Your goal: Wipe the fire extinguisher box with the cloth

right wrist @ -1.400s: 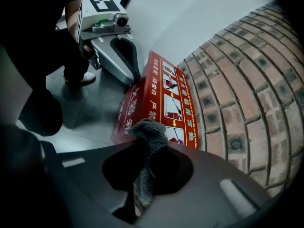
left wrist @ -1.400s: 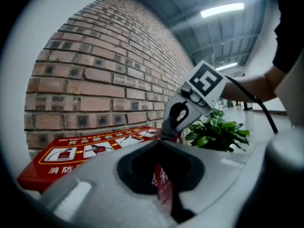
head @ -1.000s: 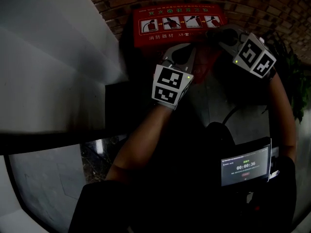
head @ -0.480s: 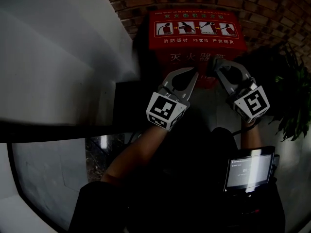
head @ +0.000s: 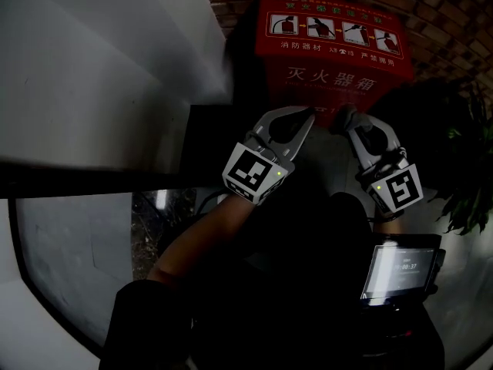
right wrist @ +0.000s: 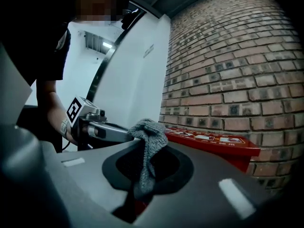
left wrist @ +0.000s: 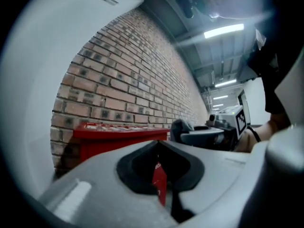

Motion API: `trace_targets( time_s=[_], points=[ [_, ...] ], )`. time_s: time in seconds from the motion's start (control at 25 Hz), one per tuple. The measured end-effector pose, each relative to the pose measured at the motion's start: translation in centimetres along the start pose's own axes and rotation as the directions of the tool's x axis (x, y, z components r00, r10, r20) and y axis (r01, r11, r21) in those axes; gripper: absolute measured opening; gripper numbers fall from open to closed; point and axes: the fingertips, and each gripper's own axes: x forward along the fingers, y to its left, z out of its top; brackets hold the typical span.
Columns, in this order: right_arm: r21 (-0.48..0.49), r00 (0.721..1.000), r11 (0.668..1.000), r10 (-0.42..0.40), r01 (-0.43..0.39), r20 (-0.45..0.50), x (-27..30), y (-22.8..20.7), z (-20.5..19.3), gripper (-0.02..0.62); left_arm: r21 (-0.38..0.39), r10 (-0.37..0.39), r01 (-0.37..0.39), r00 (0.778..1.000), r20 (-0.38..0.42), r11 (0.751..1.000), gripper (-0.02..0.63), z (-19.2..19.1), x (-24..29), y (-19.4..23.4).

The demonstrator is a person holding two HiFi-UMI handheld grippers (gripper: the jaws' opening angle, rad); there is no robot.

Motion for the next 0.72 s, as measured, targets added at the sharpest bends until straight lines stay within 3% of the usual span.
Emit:
trace_targets(
  time_s=[0.24,0.52,0.72],
  points=[
    [0.013,1.000,1.000,0.001,0.000,-0.016,-0.7,0.2,0.0,0.032,0.023,-0.014,0.014,1.000,0.019,1.000,0.003,0.5,0.9,-0.5],
    [-0.001,1.000,1.000,0.001,-0.001,-0.003,-1.3,-0.6,-0.1,0.032,0.029,-0.035,0.036,0.999,-0.013,0.999,0.003,-0.4,1.7,-1.4],
    [0.022,0.999,1.000,0.016,-0.015,-0.045,-1.9,-0.4,-0.7,0.032,0.045,-0.037,0.038,0.999,-0.027,0.998,0.003,-0.6,2.1,-1.9]
  ],
)
